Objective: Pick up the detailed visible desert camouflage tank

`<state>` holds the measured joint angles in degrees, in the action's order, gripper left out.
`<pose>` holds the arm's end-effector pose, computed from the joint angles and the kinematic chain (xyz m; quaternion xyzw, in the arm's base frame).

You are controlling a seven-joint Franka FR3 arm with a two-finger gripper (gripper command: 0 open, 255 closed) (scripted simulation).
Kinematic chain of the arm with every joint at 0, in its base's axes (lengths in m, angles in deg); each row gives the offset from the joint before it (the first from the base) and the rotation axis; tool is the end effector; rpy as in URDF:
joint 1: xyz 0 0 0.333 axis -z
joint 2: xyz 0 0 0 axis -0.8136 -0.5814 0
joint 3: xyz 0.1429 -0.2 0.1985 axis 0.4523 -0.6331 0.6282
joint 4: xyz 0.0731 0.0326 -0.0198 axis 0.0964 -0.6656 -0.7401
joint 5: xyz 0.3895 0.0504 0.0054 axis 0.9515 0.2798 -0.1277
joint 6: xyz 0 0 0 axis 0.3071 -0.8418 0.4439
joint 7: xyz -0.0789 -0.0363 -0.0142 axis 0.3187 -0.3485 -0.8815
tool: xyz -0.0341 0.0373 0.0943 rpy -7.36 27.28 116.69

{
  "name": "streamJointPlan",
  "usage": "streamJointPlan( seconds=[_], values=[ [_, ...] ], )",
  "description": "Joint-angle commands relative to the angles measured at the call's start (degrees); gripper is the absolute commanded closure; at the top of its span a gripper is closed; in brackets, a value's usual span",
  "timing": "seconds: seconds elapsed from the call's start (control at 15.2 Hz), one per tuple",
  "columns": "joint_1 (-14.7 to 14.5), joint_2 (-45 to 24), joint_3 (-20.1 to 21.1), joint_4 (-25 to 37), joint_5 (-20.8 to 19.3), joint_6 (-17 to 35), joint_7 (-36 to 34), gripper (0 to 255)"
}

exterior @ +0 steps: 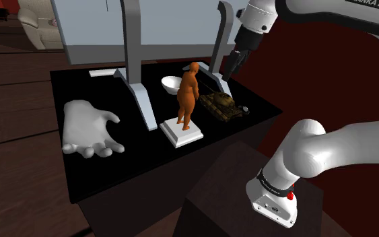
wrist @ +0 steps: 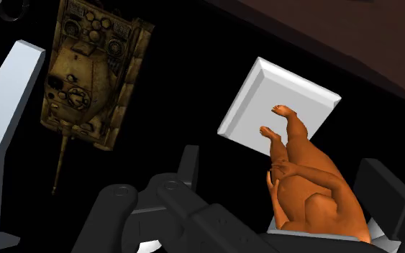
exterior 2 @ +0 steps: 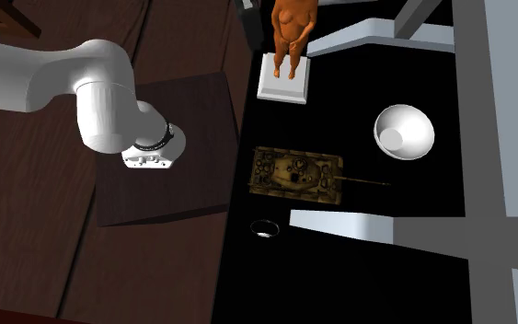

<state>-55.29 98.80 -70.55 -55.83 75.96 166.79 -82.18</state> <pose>0.3033 0.0168 0.6061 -0.9975 -0.0321 -0.0627 0.0002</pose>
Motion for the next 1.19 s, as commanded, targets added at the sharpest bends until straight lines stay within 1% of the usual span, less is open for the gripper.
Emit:
streamJointPlan(
  seconds=[0.0,0.53,1.12],
  values=[
    [0.0,0.0,0.0,0.0,0.0,0.0,0.0,0],
    [4.0,-12.6,-5.8,1.4,-2.6,8.4,2.0,0],
    [7.6,-28.7,-12.2,6.9,-3.1,16.0,4.6,0]
  ],
)
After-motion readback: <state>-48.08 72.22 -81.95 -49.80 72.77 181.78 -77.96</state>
